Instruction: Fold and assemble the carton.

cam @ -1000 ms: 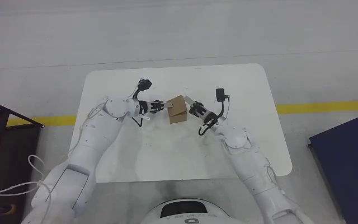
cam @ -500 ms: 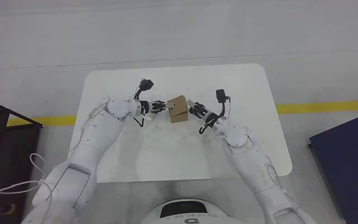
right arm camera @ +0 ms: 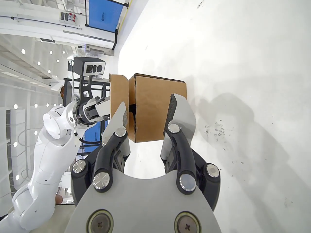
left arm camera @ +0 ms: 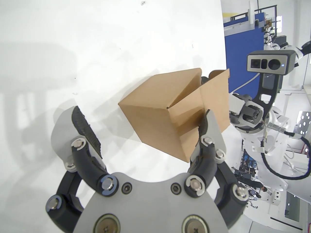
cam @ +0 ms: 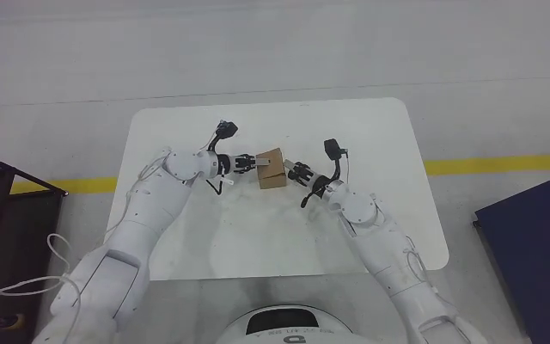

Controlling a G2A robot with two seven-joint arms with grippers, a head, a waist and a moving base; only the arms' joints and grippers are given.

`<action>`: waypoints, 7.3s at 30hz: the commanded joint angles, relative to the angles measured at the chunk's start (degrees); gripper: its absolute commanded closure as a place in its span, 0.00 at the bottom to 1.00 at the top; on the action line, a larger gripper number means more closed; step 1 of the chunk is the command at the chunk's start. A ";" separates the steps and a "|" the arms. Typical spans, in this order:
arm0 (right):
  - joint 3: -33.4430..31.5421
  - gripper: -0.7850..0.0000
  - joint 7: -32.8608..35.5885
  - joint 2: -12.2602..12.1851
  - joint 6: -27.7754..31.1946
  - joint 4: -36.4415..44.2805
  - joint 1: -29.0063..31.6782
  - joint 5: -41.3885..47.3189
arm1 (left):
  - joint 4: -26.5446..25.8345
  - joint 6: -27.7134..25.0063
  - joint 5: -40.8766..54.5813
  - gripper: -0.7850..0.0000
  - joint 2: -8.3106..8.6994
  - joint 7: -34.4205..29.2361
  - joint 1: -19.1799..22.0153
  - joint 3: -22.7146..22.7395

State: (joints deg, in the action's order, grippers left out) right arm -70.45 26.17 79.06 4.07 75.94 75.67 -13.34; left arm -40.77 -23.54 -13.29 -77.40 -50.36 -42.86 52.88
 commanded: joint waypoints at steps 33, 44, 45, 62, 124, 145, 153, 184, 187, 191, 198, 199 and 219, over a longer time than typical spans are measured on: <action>-0.88 0.56 -2.78 -1.32 -4.79 3.68 1.72 -4.85 | 1.89 -0.04 -0.76 0.00 -0.69 0.80 0.78 -1.84; 1.92 0.58 -0.04 -1.19 -5.17 2.13 -0.12 -5.53 | 2.44 -0.49 -0.79 0.00 -0.82 0.88 1.05 -2.08; 2.08 0.58 -0.05 -1.18 -5.25 1.97 -0.29 -5.63 | 2.43 -0.57 -0.87 0.00 -0.82 0.89 1.06 -2.12; -0.88 0.44 1.13 -1.90 0.40 4.86 1.93 0.69 | 1.91 -0.59 -1.36 0.00 -0.87 1.61 0.50 -2.45; 4.25 0.50 0.97 -1.43 -4.54 -1.16 -5.27 3.15 | 2.20 -3.04 -0.24 0.00 -0.13 0.94 0.67 -1.16; 4.48 0.75 3.44 -2.05 -6.67 -1.63 -4.79 1.92 | 4.16 -3.88 0.08 0.00 -0.42 0.70 1.71 -1.69; 3.04 0.64 1.51 -2.48 -4.40 2.25 -3.24 1.88 | 3.96 -3.80 -0.09 0.00 -0.59 0.91 1.64 -2.11; 7.33 0.64 4.57 -2.47 -10.57 0.54 -6.27 -3.69 | 3.56 -3.67 -0.18 0.00 -0.59 1.38 1.32 -2.27; 7.53 0.64 4.73 -2.54 -11.51 1.10 -6.20 -4.58 | 3.55 -3.76 0.00 0.00 -0.56 1.36 1.27 -2.18; 6.61 0.48 4.28 -2.66 -9.93 2.67 -5.24 -2.73 | 4.07 -4.34 2.43 0.00 -0.46 0.54 1.34 -1.28; 4.19 0.38 3.37 -3.04 -7.71 3.04 -3.74 0.28 | 5.79 -5.48 5.01 0.00 0.31 -0.79 2.14 0.88; 4.05 0.38 3.31 -3.05 -7.58 2.89 -3.69 0.66 | 5.85 -5.49 4.88 0.00 0.39 -0.68 2.14 0.98; 6.37 0.70 4.47 -2.86 -10.07 -1.30 -6.44 -0.96 | 4.17 -3.28 3.20 0.00 0.46 0.33 0.78 0.08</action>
State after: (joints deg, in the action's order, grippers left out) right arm -64.12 30.61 76.23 -5.80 74.53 69.25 -14.01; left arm -36.55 -26.95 -10.02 -76.91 -50.08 -42.05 53.03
